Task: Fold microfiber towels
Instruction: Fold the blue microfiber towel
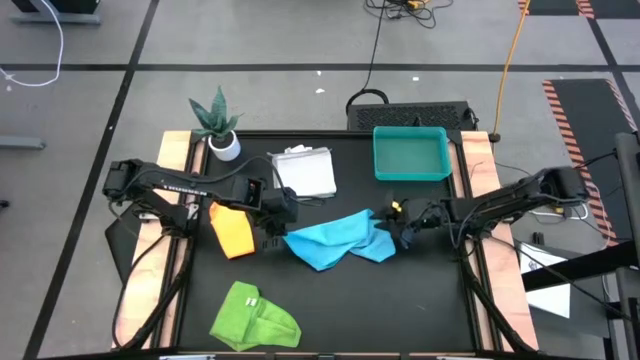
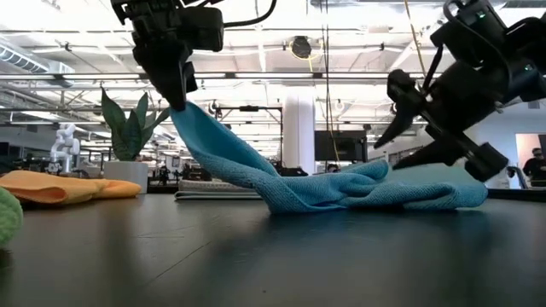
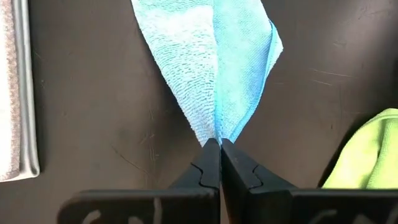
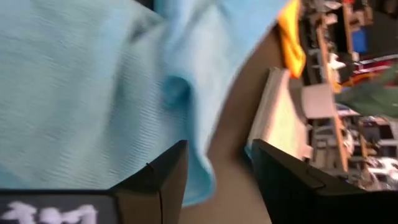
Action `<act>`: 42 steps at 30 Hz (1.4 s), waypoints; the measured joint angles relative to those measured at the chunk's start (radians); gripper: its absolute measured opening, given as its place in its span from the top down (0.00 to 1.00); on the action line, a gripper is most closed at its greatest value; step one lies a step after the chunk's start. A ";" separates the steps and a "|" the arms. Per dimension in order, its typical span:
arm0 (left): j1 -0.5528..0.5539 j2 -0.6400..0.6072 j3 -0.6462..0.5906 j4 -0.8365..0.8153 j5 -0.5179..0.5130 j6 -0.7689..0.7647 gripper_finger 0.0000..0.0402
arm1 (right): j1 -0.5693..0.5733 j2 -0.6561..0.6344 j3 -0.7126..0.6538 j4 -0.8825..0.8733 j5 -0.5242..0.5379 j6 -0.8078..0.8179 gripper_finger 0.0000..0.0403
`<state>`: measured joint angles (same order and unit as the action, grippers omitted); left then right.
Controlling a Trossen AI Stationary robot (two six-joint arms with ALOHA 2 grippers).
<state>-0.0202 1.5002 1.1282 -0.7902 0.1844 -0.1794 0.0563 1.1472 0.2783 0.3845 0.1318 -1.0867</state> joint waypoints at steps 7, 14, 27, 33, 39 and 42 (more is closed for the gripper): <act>0.000 0.000 0.000 0.000 0.010 -0.007 1.00 | 0.062 0.108 0.000 0.163 0.057 0.028 0.59; 0.000 0.000 0.000 0.001 0.013 -0.017 1.00 | 0.072 0.181 0.025 0.192 0.053 0.016 0.59; 0.000 0.000 0.000 0.001 0.013 -0.017 1.00 | 0.146 0.197 0.075 0.225 0.048 0.157 0.60; 0.000 -0.001 0.000 0.003 0.013 -0.016 1.00 | 0.155 0.197 0.100 0.231 0.047 0.424 0.82; 0.000 -0.024 0.000 0.018 0.020 -0.025 1.00 | 0.126 0.126 0.207 0.175 0.048 0.867 0.98; 0.000 -0.079 0.000 0.033 0.026 -0.040 1.00 | 0.060 0.035 0.267 -0.036 0.052 1.184 1.00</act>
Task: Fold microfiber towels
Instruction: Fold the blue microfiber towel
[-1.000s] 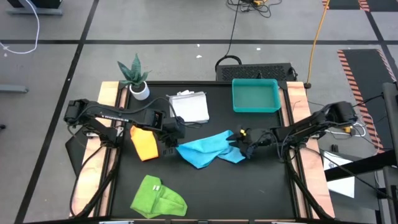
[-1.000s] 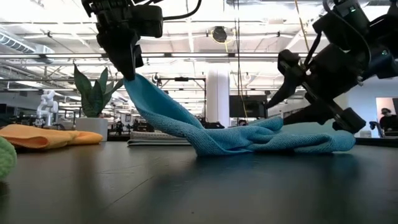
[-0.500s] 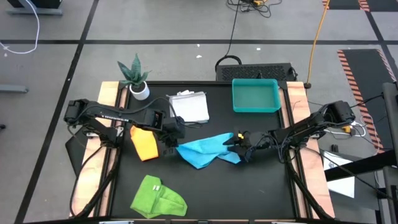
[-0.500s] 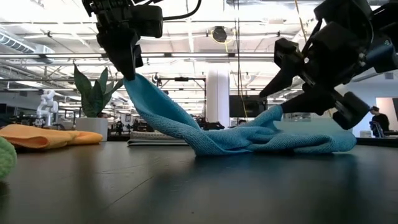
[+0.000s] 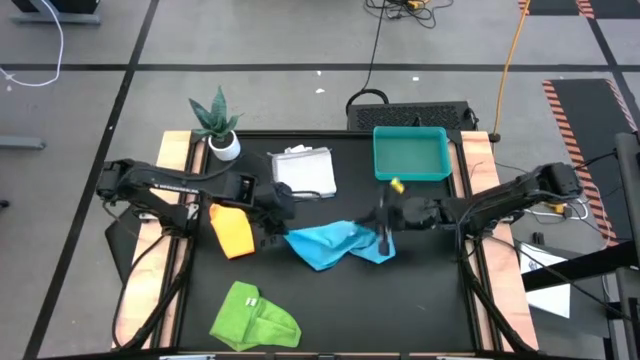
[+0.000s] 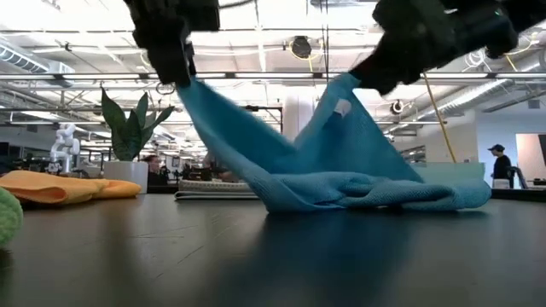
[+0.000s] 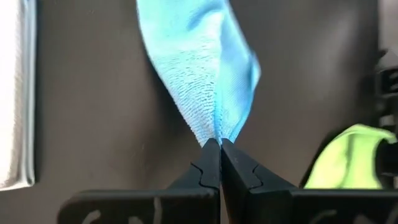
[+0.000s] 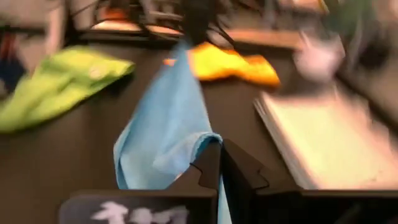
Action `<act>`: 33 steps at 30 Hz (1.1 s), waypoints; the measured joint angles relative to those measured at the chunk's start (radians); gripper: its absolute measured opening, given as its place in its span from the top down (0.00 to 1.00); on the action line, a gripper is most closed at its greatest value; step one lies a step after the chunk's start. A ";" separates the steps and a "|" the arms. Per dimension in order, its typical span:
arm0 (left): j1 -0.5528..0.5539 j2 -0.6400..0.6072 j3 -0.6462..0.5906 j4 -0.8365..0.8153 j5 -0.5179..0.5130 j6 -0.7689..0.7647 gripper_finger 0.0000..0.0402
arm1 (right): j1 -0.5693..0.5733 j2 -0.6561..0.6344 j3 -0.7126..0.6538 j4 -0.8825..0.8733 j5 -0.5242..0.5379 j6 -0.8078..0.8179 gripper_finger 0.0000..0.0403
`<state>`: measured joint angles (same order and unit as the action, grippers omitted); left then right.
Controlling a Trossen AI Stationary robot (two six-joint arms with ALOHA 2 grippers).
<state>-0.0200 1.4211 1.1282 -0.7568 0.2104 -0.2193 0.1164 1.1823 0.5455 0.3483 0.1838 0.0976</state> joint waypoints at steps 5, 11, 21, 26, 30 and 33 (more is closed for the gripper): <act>0.000 -0.115 0.001 0.011 0.005 -0.061 1.00 | -0.165 -0.178 0.077 -0.515 -0.055 0.498 1.00; -0.038 -0.171 0.001 0.069 -0.055 -0.145 1.00 | -0.240 -0.356 0.046 -0.735 -0.350 0.815 1.00; -0.167 0.084 -0.066 0.367 -0.033 -0.289 1.00 | -0.138 -0.387 -0.302 -0.463 -0.526 1.133 1.00; -0.190 0.242 -0.079 0.424 0.024 -0.313 1.00 | -0.088 -0.399 -0.449 -0.255 -0.483 1.204 1.00; -0.188 0.273 -0.078 0.457 0.063 -0.296 1.00 | -0.081 -0.414 -0.488 -0.162 -0.445 1.127 0.98; -0.172 0.265 -0.074 0.482 0.074 -0.283 1.00 | -0.082 -0.429 -0.490 -0.148 -0.442 0.984 0.93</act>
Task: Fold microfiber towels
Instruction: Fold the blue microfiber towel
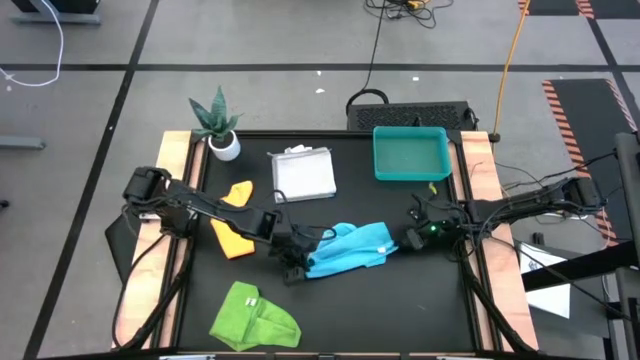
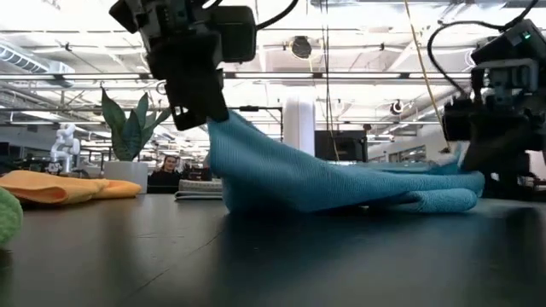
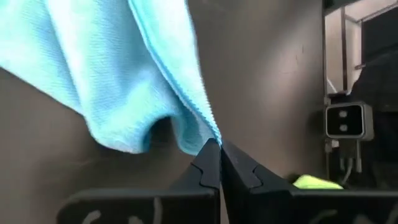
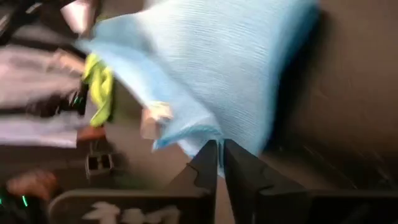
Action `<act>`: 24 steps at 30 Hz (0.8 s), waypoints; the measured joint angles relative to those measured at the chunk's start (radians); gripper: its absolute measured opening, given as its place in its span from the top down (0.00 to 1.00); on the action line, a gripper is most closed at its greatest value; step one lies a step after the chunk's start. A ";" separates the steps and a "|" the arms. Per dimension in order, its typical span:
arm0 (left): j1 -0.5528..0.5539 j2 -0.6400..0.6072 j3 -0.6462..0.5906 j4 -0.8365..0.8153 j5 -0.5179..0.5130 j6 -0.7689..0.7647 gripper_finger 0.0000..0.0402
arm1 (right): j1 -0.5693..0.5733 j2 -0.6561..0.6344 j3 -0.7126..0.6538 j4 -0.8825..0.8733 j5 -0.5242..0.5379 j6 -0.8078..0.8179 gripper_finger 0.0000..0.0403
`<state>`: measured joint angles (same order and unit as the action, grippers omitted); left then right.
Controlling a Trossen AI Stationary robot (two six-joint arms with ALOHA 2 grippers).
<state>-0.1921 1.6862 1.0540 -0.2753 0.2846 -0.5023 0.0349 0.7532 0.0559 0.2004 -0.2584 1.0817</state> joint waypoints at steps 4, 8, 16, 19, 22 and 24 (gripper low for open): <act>0.030 -0.020 0.000 -0.005 0.011 0.018 1.00 | 0.000 -0.016 -0.001 0.021 -0.003 -0.242 0.81; 0.049 -0.044 0.002 -0.003 0.021 0.033 1.00 | 0.000 -0.029 -0.002 0.014 -0.004 -0.443 0.67; 0.065 -0.068 -0.002 -0.031 0.044 0.054 1.00 | 0.000 -0.063 -0.003 0.062 -0.006 -0.842 0.45; 0.066 -0.070 -0.001 -0.034 0.050 0.056 1.00 | 0.004 -0.071 -0.002 0.102 -0.031 -0.972 0.42; 0.066 -0.070 -0.001 -0.036 0.057 0.055 1.00 | 0.054 -0.072 0.001 0.094 -0.047 -1.166 0.42; 0.066 -0.070 -0.001 -0.037 0.057 0.051 1.00 | 0.100 -0.071 0.005 0.090 0.028 -1.278 0.42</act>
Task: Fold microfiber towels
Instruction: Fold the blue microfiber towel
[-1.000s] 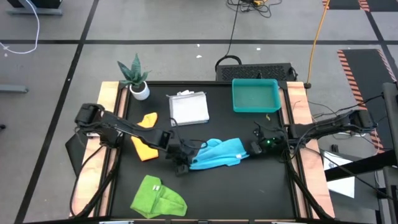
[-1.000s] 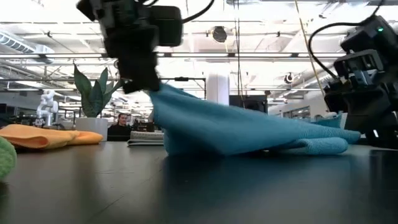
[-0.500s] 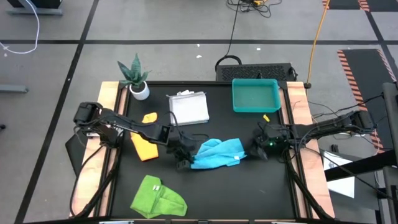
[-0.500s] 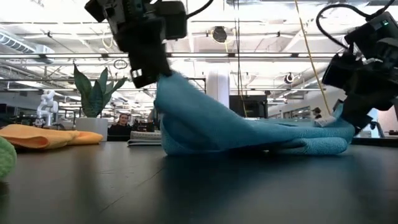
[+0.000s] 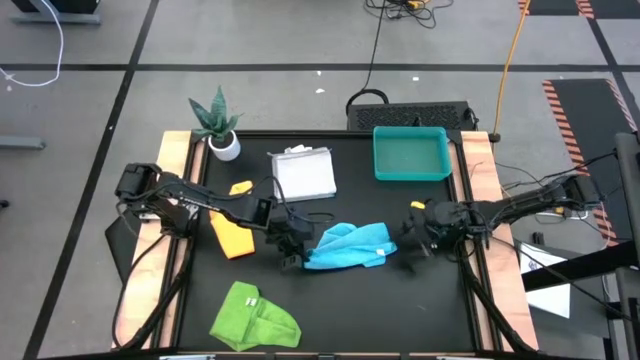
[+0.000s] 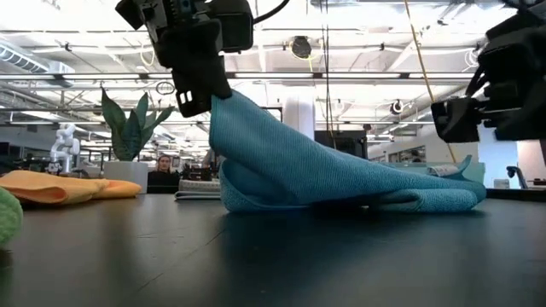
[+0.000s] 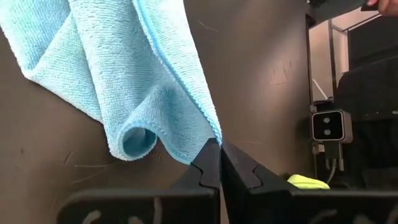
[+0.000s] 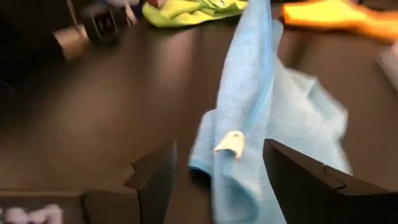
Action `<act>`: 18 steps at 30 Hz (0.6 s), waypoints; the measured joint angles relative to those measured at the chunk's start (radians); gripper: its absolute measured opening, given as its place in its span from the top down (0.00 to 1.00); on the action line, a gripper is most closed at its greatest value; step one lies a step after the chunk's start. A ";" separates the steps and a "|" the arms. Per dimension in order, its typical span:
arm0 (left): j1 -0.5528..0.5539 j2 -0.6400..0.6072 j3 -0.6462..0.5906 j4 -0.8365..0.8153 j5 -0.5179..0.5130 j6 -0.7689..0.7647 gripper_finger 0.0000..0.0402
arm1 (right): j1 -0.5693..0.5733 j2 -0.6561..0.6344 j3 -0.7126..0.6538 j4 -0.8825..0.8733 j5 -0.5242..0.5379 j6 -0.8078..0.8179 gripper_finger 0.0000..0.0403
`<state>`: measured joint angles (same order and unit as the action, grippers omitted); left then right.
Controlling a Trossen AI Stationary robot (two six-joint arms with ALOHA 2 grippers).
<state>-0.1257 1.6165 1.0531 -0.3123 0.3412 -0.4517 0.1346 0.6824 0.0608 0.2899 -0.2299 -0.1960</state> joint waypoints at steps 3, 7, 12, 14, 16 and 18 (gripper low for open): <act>0.001 0.000 0.000 0.000 0.000 -0.004 1.00 | 0.071 0.010 0.019 -0.048 0.171 -0.156 0.44; 0.003 0.000 0.000 -0.002 0.000 -0.022 1.00 | 0.117 0.026 0.027 -0.058 0.290 -0.220 0.47; 0.006 0.000 0.000 -0.001 0.000 -0.024 1.00 | 0.146 0.042 0.026 -0.084 0.282 -0.229 0.50; 0.011 0.000 0.000 -0.001 0.000 -0.025 1.00 | 0.154 0.054 0.026 -0.092 0.284 -0.235 0.52; 0.015 0.000 0.000 -0.001 0.000 -0.025 1.00 | 0.156 0.069 0.027 -0.085 0.302 -0.238 0.53; 0.020 0.000 0.000 0.001 0.000 -0.025 1.00 | 0.155 0.085 0.028 -0.081 0.314 -0.247 0.55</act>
<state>-0.1052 1.6165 1.0531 -0.3115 0.3412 -0.4770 0.2893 0.7673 0.0891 0.2092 0.0844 -0.4434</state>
